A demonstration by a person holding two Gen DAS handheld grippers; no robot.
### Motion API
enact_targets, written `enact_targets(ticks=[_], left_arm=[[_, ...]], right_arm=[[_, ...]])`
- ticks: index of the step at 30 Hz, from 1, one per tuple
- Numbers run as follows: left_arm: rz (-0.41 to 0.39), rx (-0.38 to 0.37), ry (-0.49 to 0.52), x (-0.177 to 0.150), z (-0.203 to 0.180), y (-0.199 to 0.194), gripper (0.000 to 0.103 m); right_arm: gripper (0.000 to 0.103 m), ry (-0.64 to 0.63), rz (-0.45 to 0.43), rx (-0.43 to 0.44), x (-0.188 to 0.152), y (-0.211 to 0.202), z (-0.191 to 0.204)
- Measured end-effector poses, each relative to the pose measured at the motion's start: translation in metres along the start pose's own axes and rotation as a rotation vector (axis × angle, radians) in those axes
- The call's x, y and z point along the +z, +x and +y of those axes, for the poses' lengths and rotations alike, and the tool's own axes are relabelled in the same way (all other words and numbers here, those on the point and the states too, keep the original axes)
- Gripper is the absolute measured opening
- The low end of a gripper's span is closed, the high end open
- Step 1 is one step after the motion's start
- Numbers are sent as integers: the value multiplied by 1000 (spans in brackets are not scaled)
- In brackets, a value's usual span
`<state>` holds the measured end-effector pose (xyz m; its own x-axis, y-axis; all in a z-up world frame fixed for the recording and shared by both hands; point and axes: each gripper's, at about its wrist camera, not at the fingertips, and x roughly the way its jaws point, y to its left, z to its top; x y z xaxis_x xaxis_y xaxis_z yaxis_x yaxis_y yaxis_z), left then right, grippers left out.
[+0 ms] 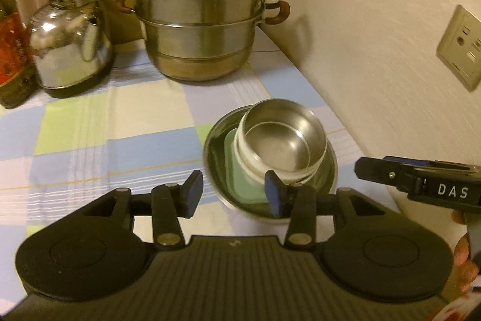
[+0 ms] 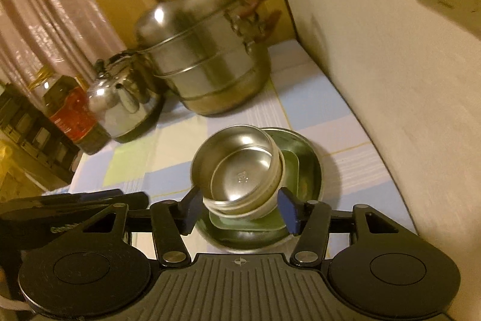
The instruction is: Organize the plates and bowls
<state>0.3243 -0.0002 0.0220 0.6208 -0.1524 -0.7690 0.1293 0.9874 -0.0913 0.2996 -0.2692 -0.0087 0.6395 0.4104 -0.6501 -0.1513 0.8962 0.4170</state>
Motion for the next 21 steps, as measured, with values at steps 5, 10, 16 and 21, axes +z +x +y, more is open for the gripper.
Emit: enact_targets(ticks=[5, 10, 16, 21], left_arm=[[-55, 50, 42, -28, 2, -33, 46], [-56, 41, 69, -56, 4, -58, 45], [-6, 6, 54, -87, 13, -84, 45], [21, -12, 44, -111, 24, -106, 45]], right_arm=[[55, -21, 3, -44, -27, -17, 8], [55, -25, 36, -12, -56, -34, 20], [55, 20, 64, -11, -84, -51, 43], [55, 10, 71, -60, -109, -66, 70]])
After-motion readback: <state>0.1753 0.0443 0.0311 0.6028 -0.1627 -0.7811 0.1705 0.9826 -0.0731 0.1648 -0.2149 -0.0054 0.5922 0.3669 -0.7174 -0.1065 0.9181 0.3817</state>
